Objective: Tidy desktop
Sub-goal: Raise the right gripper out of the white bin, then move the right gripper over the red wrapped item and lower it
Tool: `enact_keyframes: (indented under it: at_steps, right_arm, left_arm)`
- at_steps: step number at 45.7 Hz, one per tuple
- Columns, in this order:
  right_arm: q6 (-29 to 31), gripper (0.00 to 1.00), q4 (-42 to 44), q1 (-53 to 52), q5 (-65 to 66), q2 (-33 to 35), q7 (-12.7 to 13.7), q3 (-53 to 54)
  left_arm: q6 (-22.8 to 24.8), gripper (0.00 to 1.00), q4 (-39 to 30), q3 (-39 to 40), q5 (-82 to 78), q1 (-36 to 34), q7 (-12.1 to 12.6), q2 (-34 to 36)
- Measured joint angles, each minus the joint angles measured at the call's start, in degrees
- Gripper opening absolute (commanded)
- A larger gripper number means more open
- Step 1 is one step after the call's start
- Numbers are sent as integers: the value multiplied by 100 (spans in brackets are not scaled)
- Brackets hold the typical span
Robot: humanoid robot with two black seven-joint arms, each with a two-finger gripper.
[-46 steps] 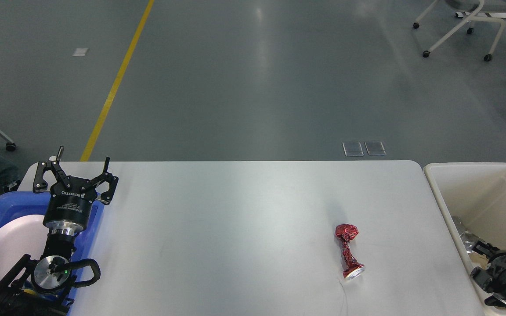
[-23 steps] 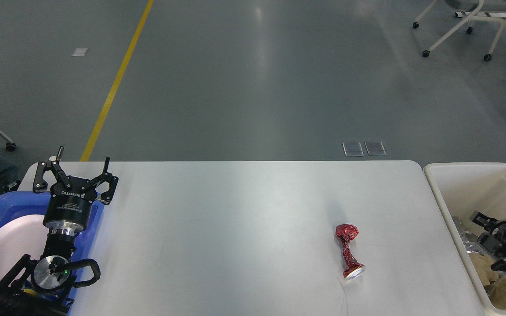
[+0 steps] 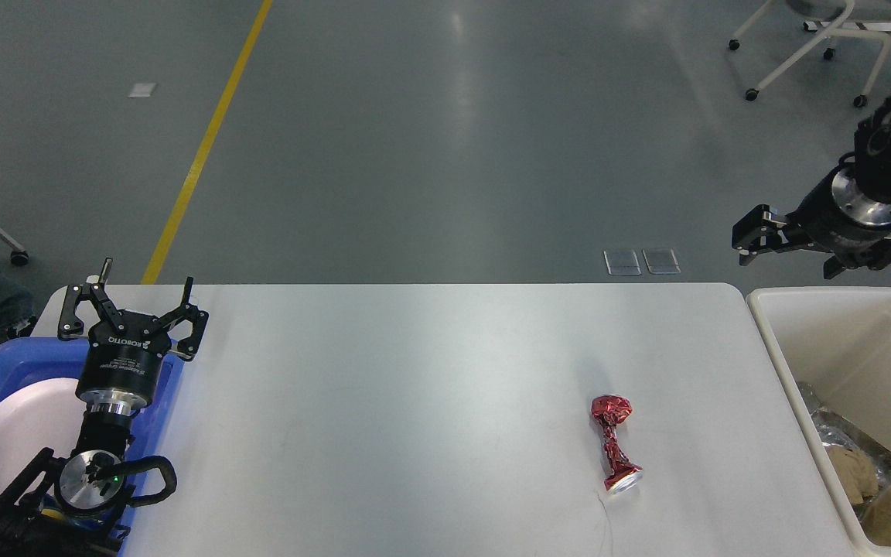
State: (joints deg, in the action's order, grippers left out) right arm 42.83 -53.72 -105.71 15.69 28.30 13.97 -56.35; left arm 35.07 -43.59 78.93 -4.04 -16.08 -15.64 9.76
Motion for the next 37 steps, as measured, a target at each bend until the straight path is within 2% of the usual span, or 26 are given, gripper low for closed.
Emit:
enact_keyframes:
  at_steps: [10,13,24,37]
  right_arm:
    - [1015,100,-1116,-1826,-95,-802,0,-514]
    - [1154,100,-1458,-2297,-282,-893,1,-548]
    - [1219,100,-3252,-3648,-1042,-969,47,-599]
    - [922,100,-3486,-3779,-1466,-1100,53,-1099]
  left_arm:
    - [0,96,0,-1,-1,0,0,0]
    - [0,96,0,-1,0,0,0,0]
    - [0,96,0,-1,-1,0,0,0]
    - [0,96,0,-1,0,0,0,0]
